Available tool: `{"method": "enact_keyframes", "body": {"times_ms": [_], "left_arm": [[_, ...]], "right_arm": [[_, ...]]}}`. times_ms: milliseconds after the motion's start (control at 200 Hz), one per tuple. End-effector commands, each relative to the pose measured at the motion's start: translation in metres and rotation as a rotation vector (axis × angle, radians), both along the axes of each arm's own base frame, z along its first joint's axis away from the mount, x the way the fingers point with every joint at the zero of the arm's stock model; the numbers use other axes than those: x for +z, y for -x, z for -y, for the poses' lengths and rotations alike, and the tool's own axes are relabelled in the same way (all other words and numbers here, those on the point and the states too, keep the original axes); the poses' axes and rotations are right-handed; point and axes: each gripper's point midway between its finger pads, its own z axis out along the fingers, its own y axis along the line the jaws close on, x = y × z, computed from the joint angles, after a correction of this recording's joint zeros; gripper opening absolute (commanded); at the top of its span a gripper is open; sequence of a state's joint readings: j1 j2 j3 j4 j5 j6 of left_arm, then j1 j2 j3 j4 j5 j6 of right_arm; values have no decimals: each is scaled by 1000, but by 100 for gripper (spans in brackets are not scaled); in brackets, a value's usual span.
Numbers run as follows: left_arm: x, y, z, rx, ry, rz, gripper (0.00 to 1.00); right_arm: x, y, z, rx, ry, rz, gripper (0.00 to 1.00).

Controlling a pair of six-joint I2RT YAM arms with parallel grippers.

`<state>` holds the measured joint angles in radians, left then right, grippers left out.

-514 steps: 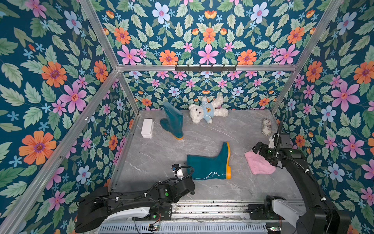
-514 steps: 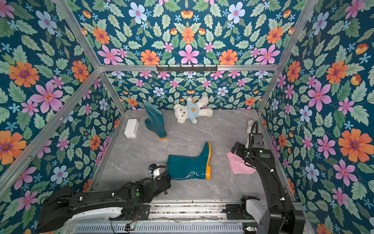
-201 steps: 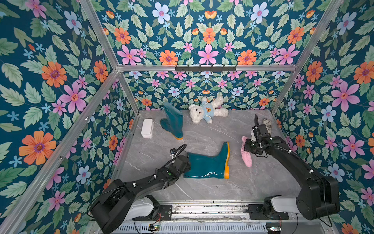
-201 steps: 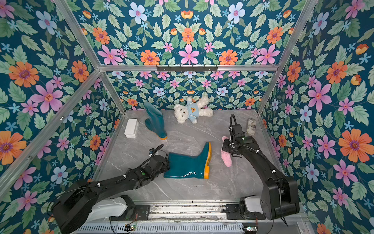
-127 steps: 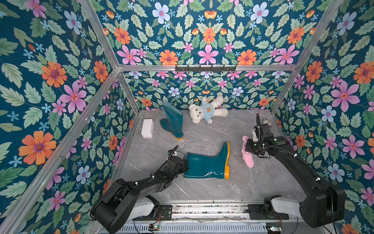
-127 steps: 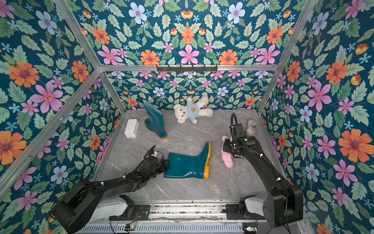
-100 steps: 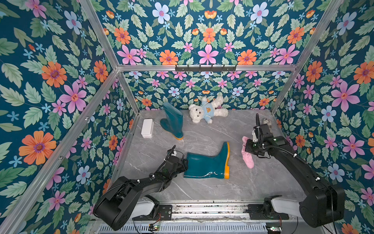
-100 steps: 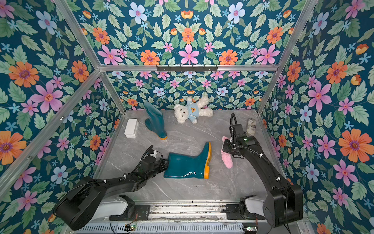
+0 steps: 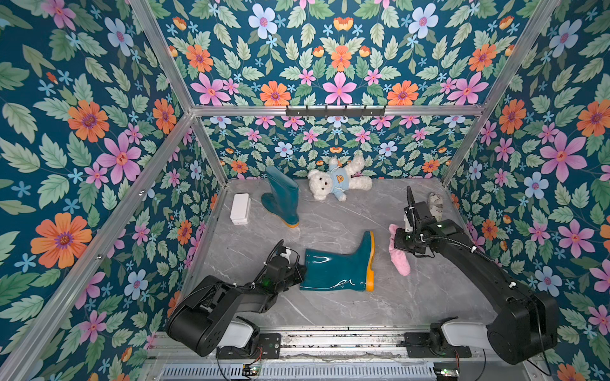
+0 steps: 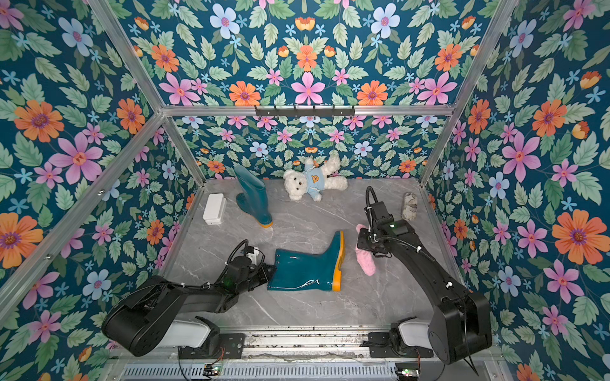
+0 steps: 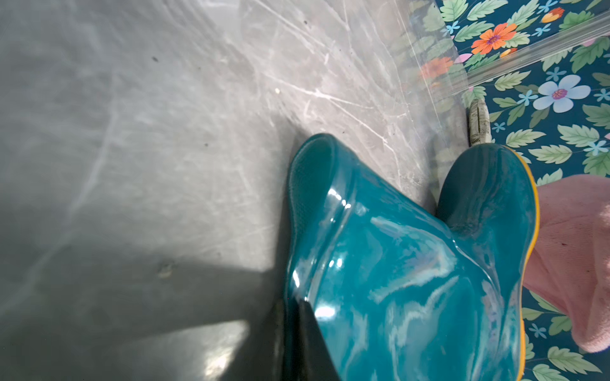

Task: Wipe the rubber boots with a cloth
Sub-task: Wipe the dirt off the rubber boot.

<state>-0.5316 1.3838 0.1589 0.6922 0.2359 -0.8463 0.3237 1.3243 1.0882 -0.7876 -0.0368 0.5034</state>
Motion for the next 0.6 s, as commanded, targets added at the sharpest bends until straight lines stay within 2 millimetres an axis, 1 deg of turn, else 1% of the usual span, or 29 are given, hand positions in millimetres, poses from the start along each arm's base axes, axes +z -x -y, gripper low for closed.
{"method": "enact_keyframes", "body": {"times_ms": [0,70,100,200,205,230,245,255,265,290,315,370,415,490,500,595], "left_arm": [[-11,12,-6,8,-8,-52,4],[-13,16,-9,16,-5,-56,0],[-13,18,-10,17,-2,-57,0],[-14,21,-12,19,2,-59,0],[-14,21,-12,19,2,-58,0],[-16,22,-12,19,1,-62,0],[-15,22,-12,20,2,-60,0],[-16,22,-12,20,2,-62,0],[-16,23,-12,20,2,-62,0],[-16,23,-12,19,4,-61,0],[-16,22,-12,18,5,-62,0],[-17,22,-10,11,6,-64,0],[-16,22,-9,6,8,-64,0],[-16,22,-8,1,9,-63,0],[-16,22,-8,0,10,-64,0],[-15,22,-8,-3,7,-58,0]], "right_arm": [[4,-1,-16,26,35,10,0],[5,0,-44,95,61,17,0],[4,1,-57,125,77,16,0],[-4,5,-115,239,93,4,0],[-8,6,-117,247,96,-3,0],[-10,5,-133,271,91,-4,0],[-16,7,-142,287,95,-15,0],[-15,6,-148,296,89,-11,0],[-24,6,-154,307,101,-30,0],[-32,6,-169,332,107,-44,0],[-37,6,-185,358,108,-53,0],[-50,4,-215,405,124,-78,0],[-57,3,-239,439,123,-86,0],[-71,2,-270,483,118,-112,0],[-70,1,-274,489,114,-111,0],[-80,-1,-297,520,115,-123,0]]}}
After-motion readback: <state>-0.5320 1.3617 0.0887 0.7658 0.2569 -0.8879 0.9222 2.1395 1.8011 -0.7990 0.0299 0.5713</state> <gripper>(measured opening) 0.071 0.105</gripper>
